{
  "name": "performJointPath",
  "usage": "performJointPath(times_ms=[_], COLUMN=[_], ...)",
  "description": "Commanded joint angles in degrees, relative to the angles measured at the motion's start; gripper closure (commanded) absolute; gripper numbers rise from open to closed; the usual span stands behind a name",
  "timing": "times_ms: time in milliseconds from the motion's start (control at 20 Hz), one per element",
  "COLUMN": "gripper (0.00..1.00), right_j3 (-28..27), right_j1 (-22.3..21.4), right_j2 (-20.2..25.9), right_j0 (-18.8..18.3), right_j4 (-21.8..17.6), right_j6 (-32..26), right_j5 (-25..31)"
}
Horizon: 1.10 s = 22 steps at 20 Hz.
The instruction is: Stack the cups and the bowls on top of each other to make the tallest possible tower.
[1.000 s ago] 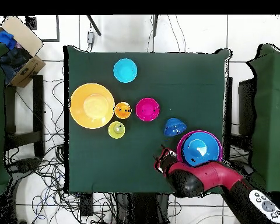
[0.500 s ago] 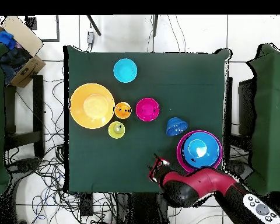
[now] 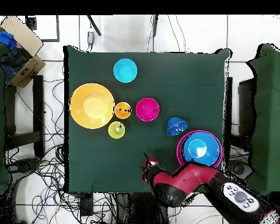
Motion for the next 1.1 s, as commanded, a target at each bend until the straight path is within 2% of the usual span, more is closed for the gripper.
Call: performJointPath(times_ms=[50, 250, 400, 500, 650, 850, 950, 1100], gripper=[0.00, 0.00, 0.00, 0.00, 0.00, 0.00, 0.00, 0.00], right_j3=[-12.9, -16.2, -18.2, -17.3, -15.7, -13.9, -13.9, -13.5], right_j1=[7.6, 5.0, 0.6, -3.4, -10.3, -16.9, -18.7, -20.5], right_j2=[-1.5, -3.7, -8.3, -8.9, -8.8, -7.0, -7.3, -6.8], right_j0=[8.8, 16.6, 24.5, 26.5, 28.0, 26.4, 26.8, 27.0], right_j4=[2.5, 8.2, 9.4, 11.2, 13.6, 16.1, 15.2, 12.7], right_j6=[6.7, 8.0, 9.5, 7.3, 1.8, -7.2, -10.5, -12.4], right_j5=[6.2, 12.6, 17.9, 21.1, 26.2, 32.6, 35.9, 37.5])
